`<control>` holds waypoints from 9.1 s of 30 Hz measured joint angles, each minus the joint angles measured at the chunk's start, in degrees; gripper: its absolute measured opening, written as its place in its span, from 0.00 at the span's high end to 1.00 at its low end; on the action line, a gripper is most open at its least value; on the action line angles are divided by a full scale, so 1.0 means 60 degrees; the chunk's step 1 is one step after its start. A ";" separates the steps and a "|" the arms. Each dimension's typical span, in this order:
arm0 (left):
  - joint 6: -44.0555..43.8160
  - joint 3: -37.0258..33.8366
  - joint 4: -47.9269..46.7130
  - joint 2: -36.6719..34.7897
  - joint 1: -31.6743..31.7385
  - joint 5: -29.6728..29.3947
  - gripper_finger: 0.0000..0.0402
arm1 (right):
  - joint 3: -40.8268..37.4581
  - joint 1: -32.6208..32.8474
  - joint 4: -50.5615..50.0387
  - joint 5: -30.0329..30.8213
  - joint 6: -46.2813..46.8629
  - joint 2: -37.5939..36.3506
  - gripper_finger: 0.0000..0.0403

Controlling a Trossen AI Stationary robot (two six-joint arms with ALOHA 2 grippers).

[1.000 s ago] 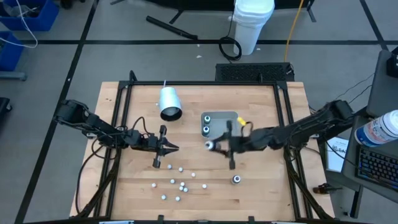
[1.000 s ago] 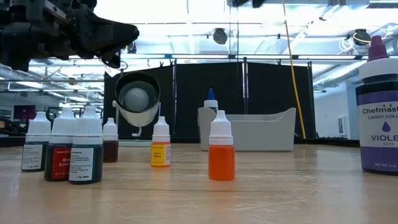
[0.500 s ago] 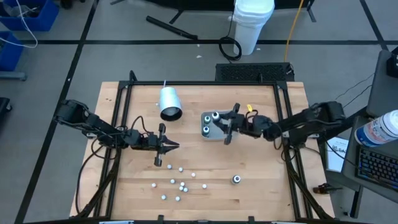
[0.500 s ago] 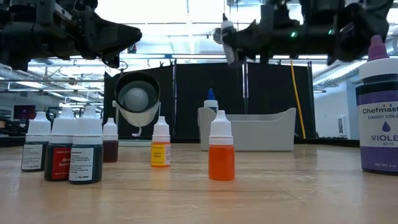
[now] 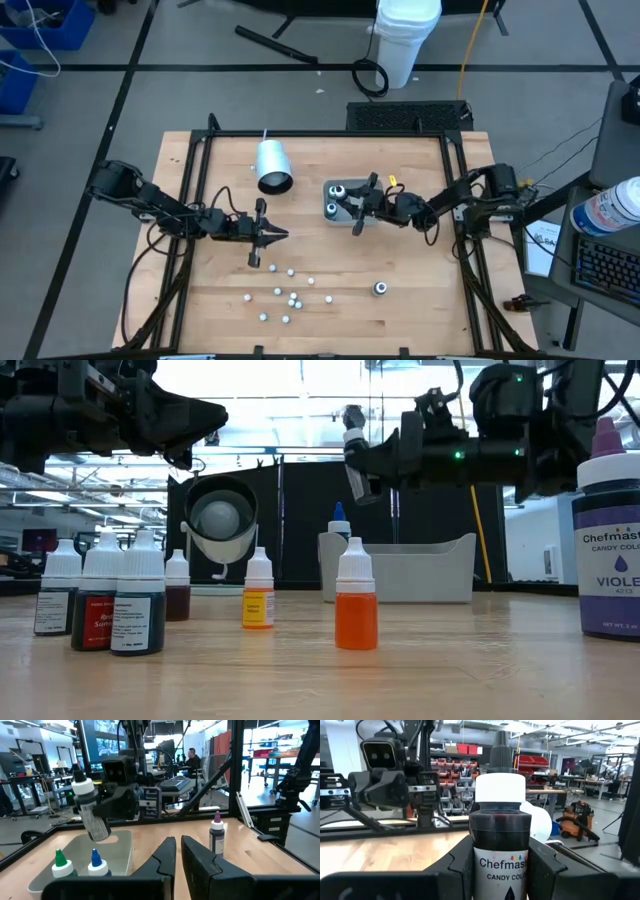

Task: Pick & Place food coloring
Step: Put the black food coloring bottle into the gray bin

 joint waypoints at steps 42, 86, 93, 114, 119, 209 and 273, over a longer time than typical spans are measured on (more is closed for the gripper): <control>0.0383 0.5602 -0.5475 0.1688 0.0885 -0.0963 0.50 | -0.0775 0.0994 0.0779 -0.1959 -0.1284 -0.0653 0.72; 0.0499 0.7584 -0.4636 0.4029 0.2040 0.1980 0.58 | -0.1056 0.0969 0.0794 -0.1791 -0.1245 -0.0746 0.72; 0.0499 0.7584 -0.4670 0.4029 0.2066 0.2072 0.63 | -0.1056 0.0962 0.0793 -0.1813 -0.1244 -0.0749 0.71; 0.0525 0.7577 -0.4320 0.4014 0.2098 0.2761 0.62 | -0.1067 0.0962 0.0800 -0.1823 -0.1253 -0.0745 0.71; 0.0548 0.7577 -0.4435 0.4014 0.2166 0.2787 0.65 | -0.1067 0.0962 0.0785 -0.1806 -0.1248 -0.0745 0.71; -0.0450 0.7592 -0.3301 0.6531 0.2833 -0.0245 0.65 | -0.3817 0.0707 0.0461 -0.0519 -0.0521 -0.3717 0.37; -0.2145 0.9854 -0.5920 0.6466 0.1089 -0.7424 0.65 | -0.3814 0.0710 0.0534 -0.0796 0.0219 -0.3714 0.37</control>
